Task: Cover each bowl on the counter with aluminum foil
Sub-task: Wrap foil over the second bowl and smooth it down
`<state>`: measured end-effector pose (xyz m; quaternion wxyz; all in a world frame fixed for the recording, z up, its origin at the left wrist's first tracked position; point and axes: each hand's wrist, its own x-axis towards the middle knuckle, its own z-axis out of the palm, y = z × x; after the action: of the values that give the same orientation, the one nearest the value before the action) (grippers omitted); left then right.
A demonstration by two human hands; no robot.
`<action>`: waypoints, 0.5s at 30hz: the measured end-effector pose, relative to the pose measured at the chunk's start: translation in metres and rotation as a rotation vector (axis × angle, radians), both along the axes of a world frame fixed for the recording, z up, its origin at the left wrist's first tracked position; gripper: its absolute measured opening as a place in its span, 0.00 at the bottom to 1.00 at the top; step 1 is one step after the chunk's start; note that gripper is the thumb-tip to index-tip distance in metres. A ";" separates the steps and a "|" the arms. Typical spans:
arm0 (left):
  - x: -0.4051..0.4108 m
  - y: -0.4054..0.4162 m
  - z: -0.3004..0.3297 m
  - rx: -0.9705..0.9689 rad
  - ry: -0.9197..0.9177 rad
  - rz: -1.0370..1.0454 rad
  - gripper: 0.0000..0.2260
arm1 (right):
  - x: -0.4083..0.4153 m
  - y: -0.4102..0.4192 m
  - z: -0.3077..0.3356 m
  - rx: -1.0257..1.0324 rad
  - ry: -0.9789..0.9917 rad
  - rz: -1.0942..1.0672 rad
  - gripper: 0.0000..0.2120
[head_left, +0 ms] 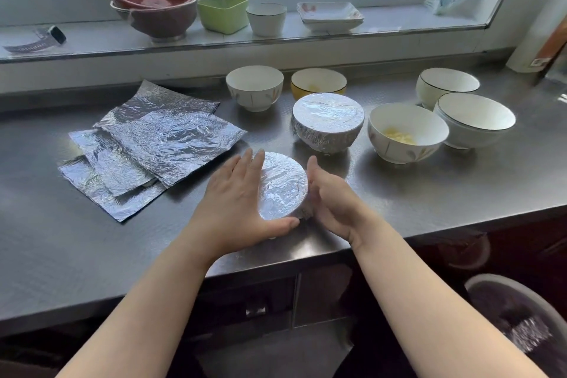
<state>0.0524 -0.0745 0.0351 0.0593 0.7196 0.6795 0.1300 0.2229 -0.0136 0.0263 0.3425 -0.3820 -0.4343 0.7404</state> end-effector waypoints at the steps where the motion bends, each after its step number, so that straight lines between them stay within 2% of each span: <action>1: 0.000 0.000 0.000 -0.002 -0.003 0.004 0.59 | 0.003 0.001 0.003 0.010 -0.017 -0.016 0.28; 6: 0.004 -0.001 0.002 -0.021 0.011 0.026 0.60 | 0.017 -0.002 0.018 0.194 -0.157 -0.256 0.18; 12: 0.007 -0.001 0.002 -0.010 0.008 0.052 0.60 | -0.010 -0.033 0.022 0.286 -0.099 -0.197 0.15; 15: 0.009 -0.003 0.003 -0.010 -0.018 0.057 0.60 | -0.021 -0.032 0.001 0.269 -0.113 -0.193 0.09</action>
<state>0.0609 -0.0771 0.0386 0.0652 0.6984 0.6998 0.1349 0.2023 -0.0456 0.0269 0.4351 -0.4136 -0.5091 0.6168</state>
